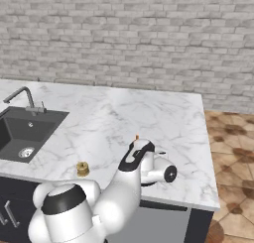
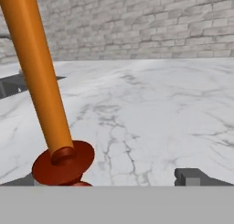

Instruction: Pick the candle and candle from the dining table and place them in the open cabinet. Close the cabinet after placing the objects.

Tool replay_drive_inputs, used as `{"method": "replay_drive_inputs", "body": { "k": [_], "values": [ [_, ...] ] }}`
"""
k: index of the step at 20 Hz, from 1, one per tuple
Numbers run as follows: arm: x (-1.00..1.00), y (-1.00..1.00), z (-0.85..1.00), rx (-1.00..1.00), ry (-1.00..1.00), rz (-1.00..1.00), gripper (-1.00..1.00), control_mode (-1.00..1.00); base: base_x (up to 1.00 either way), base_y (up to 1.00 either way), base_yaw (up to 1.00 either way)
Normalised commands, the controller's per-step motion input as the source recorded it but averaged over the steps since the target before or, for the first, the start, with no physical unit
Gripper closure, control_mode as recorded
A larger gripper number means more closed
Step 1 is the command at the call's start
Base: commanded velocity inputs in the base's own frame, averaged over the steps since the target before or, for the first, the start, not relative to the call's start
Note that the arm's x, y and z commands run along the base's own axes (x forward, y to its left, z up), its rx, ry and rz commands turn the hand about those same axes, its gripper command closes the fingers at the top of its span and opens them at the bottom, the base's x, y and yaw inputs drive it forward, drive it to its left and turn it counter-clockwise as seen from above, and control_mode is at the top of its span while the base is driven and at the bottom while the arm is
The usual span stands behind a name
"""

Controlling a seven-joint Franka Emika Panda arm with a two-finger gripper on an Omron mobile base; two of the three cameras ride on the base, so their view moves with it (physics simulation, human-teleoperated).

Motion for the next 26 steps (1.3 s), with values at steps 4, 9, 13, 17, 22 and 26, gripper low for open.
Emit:
{"method": "replay_drive_inputs", "body": {
  "k": [4,9,13,17,22,26],
  "values": [
    [0.02,0.00,-0.07,0.00,0.00,-0.03,-1.00,-1.00,0.00,0.00,0.00],
    [0.01,0.03,-0.04,0.00,0.00,-0.04,1.00,-1.00,0.00,0.00,0.00],
    [0.00,0.00,0.00,0.00,0.00,-0.04,1.00,-1.00,0.00,0.00,0.00],
    [-0.10,0.00,0.00,0.00,0.00,-0.01,1.00,-1.00,0.00,0.00,0.00],
    [-0.65,0.00,0.30,0.00,-0.10,0.00,1.00,-1.00,0.00,0.00,0.00],
    [-0.81,0.00,0.60,0.00,-0.18,0.00,1.00,-1.00,0.00,0.00,0.00]
  ]
}}
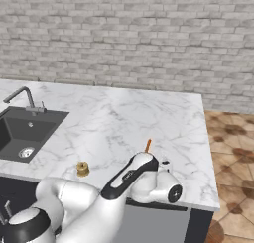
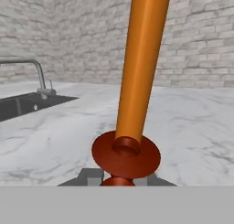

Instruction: Pick the candle and candle from the dining table and place them in the open cabinet. Close the cabinet after placing the objects.

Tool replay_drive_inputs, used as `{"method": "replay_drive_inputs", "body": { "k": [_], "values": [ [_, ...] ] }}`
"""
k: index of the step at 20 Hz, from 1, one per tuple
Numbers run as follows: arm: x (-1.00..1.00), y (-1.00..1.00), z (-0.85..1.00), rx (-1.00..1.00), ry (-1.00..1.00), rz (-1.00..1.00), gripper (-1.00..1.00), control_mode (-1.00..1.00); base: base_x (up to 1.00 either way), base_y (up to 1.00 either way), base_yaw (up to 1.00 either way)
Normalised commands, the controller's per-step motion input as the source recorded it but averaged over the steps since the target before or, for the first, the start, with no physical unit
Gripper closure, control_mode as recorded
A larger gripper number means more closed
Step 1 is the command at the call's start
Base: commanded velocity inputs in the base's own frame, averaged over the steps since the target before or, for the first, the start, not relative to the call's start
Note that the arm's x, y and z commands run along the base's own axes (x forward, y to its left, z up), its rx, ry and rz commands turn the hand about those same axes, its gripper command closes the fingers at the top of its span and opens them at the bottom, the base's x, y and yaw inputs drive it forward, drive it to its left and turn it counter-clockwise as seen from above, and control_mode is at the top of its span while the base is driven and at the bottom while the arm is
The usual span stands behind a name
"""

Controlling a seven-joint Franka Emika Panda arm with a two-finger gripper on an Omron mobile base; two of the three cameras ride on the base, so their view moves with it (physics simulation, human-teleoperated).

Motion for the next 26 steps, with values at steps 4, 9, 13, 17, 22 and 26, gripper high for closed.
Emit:
{"method": "replay_drive_inputs", "body": {
  "k": [4,9,13,17,22,26],
  "values": [
    [-0.76,0.00,0.74,0.00,-0.13,0.00,1.00,-1.00,0.00,0.00,0.00],
    [-0.74,0.08,0.74,0.00,-0.09,0.00,1.00,-1.00,0.00,0.00,0.00],
    [-0.69,0.22,0.73,-0.02,-0.09,0.00,1.00,-1.00,0.00,0.00,0.00],
    [-0.52,0.39,0.70,-0.10,-0.02,0.00,1.00,-1.00,0.00,0.00,0.00],
    [-0.32,0.45,0.70,-0.13,0.00,-0.03,1.00,-1.00,0.00,0.00,0.00],
    [-0.04,0.45,0.47,-0.14,0.00,-0.06,1.00,-1.00,0.00,0.00,0.00]
  ]
}}
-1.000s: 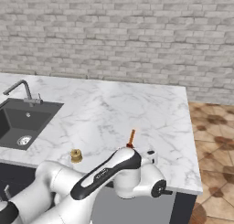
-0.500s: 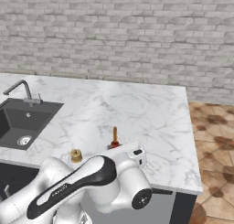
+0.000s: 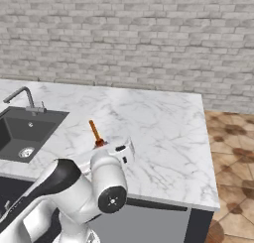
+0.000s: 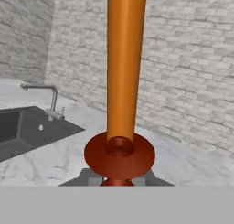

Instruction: Pick the candle and candle from the dining table and place them in the open cabinet. Close the cabinet after placing the objects.

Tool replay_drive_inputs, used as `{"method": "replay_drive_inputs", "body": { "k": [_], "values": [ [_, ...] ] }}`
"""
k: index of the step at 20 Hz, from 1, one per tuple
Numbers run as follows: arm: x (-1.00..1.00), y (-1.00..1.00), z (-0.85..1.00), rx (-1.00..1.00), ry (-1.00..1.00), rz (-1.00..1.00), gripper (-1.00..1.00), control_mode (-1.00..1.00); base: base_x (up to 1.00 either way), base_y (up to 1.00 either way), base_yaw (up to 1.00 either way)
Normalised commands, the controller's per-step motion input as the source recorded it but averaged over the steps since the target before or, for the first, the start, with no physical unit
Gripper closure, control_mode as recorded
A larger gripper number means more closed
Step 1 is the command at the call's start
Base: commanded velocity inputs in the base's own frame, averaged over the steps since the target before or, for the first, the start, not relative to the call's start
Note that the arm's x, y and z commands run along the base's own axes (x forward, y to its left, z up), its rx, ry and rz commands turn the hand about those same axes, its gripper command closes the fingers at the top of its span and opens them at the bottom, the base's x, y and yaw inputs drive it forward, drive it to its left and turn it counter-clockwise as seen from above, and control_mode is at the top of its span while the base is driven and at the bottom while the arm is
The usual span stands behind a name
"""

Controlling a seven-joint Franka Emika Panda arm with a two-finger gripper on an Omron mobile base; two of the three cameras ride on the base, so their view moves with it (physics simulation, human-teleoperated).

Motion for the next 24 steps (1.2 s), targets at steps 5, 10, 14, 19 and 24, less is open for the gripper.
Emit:
{"method": "replay_drive_inputs", "body": {
  "k": [5,10,14,19,24],
  "values": [
    [0.00,0.51,0.22,-0.11,0.02,-0.05,1.00,-1.00,0.00,0.00,0.00],
    [0.13,0.55,0.06,-0.09,0.13,0.00,1.00,-1.00,0.00,0.00,0.00],
    [0.11,0.52,0.00,-0.10,0.12,0.00,1.00,-1.00,0.00,0.00,0.00],
    [0.02,0.40,0.00,-0.06,0.04,0.00,1.00,-1.00,0.00,0.00,0.00],
    [0.00,0.08,0.01,0.00,0.00,0.00,1.00,-1.00,0.00,0.00,0.00]
  ]
}}
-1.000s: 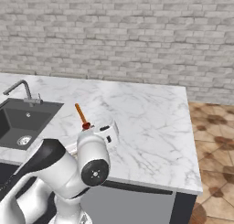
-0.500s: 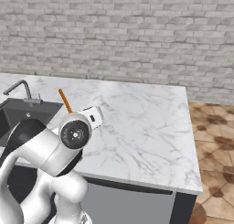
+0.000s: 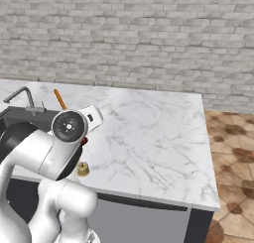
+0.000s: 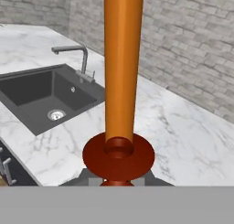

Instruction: Pick the candle and candle from the dining table and place them in the open cabinet. Close the cabinet after placing the objects.

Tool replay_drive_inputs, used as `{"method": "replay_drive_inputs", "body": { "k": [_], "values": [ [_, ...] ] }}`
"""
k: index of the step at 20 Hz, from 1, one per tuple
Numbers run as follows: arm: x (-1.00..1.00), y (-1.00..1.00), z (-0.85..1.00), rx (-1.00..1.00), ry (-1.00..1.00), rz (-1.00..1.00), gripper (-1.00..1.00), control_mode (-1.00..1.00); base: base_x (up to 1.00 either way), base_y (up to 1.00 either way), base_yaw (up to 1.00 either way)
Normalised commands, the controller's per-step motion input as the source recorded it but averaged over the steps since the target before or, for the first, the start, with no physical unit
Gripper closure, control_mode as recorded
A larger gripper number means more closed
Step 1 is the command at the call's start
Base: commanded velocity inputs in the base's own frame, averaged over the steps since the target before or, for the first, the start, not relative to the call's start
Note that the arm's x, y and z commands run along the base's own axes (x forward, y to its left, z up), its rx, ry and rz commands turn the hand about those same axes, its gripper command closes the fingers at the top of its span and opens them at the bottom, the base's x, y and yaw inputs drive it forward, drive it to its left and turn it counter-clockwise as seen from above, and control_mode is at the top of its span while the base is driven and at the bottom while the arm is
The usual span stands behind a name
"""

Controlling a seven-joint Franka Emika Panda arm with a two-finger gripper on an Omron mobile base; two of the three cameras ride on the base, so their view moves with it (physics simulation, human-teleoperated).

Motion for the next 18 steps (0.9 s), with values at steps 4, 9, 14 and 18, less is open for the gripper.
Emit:
{"method": "replay_drive_inputs", "body": {
  "k": [4,9,14,18],
  "values": [
    [0.00,0.09,0.00,0.00,0.00,0.00,1.00,-1.00,0.00,0.00,0.00],
    [0.00,0.16,0.00,-0.03,0.00,0.00,1.00,-1.00,0.00,0.00,0.00],
    [0.00,0.21,0.00,-0.04,0.01,0.00,1.00,-1.00,0.00,0.00,0.00],
    [0.00,0.24,0.00,-0.07,0.04,0.00,1.00,-1.00,0.00,0.00,0.00]
  ]
}}
